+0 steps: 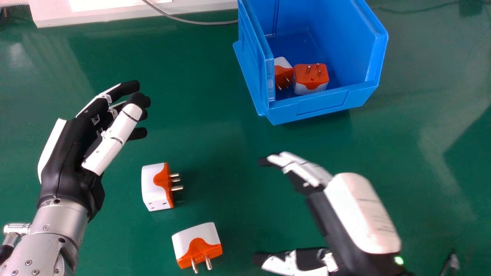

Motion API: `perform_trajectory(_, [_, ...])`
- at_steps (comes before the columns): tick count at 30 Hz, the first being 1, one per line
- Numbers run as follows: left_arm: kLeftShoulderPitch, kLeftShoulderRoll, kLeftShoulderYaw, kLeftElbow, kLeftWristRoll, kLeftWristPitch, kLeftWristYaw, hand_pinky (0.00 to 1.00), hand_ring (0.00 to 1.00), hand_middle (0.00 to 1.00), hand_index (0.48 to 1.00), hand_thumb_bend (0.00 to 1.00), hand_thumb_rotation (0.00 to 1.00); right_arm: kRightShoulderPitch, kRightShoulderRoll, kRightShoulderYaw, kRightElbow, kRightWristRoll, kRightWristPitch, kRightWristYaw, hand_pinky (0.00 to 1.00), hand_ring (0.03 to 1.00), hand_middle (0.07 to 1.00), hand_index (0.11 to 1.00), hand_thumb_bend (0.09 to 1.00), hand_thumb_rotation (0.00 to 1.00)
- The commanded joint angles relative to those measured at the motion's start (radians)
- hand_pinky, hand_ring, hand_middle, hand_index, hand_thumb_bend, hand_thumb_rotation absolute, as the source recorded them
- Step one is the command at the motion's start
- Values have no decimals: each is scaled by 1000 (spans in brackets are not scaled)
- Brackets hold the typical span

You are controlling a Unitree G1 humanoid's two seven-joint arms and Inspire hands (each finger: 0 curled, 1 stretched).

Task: Pick all objects and put in blue box

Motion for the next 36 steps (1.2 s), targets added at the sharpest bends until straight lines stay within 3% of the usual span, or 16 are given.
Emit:
perform_trajectory(1, [5,1,0,-6,5,-32,-3,733,796,775,807,563,566,-25,-4,13,11,9,-15,18,673,818,849,804,541,0])
perform_trajectory(8, [6,2,2,8,2,-49,-7,730,794,774,806,562,563,-75,14,66,62,6,-3,67,658,810,846,809,523,0])
perform_trajectory(15, [3,8,9,7,-3,-46,-11,730,794,774,805,562,563,-122,24,126,94,-72,37,103,638,790,832,790,553,0])
perform_trajectory(36, [-16,16,17,-22,-4,-3,-4,739,799,775,805,583,584,-295,55,218,254,-83,68,131,640,784,812,774,563,0])
